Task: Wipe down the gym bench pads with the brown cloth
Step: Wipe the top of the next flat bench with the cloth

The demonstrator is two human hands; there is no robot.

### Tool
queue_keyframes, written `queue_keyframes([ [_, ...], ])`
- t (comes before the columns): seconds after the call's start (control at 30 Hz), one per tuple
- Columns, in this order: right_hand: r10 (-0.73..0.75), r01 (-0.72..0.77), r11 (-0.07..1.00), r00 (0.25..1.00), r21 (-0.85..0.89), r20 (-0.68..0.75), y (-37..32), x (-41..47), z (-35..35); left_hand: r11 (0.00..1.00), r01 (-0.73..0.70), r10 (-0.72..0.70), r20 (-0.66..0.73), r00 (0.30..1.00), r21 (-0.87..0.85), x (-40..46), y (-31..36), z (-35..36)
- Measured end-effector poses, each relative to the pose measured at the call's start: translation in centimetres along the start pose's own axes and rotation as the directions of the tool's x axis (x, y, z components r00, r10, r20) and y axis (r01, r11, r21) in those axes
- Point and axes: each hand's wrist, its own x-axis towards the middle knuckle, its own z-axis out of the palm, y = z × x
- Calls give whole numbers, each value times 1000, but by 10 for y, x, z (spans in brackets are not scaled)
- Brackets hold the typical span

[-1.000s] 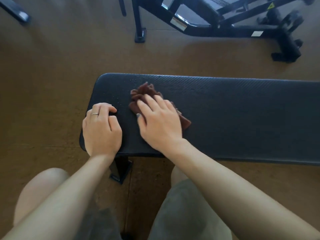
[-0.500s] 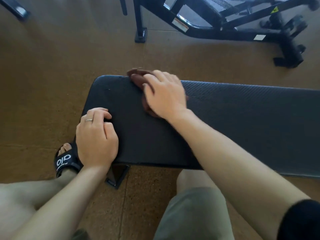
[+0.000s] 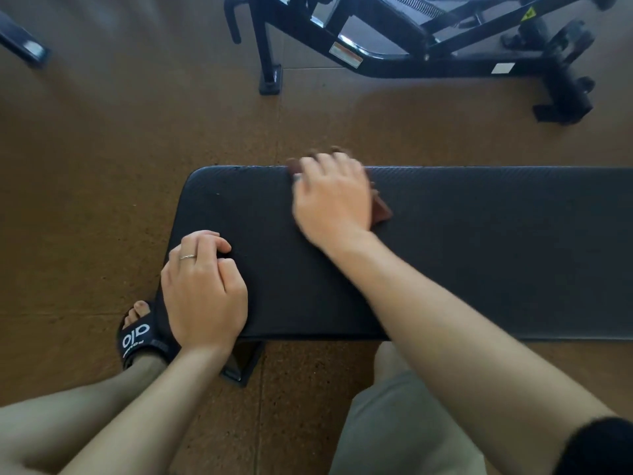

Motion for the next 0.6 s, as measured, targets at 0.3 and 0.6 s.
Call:
queue_keyframes([
  [0.3, 39, -39, 999, 999, -12, -31, 108, -19, -45, 1000, -12, 12, 21, 1000, -14, 0, -3, 0],
  [0.6, 92, -92, 996, 995, -12, -33, 27, -24, -22, 1000, -3, 3, -1, 1000, 20, -1, 1, 0],
])
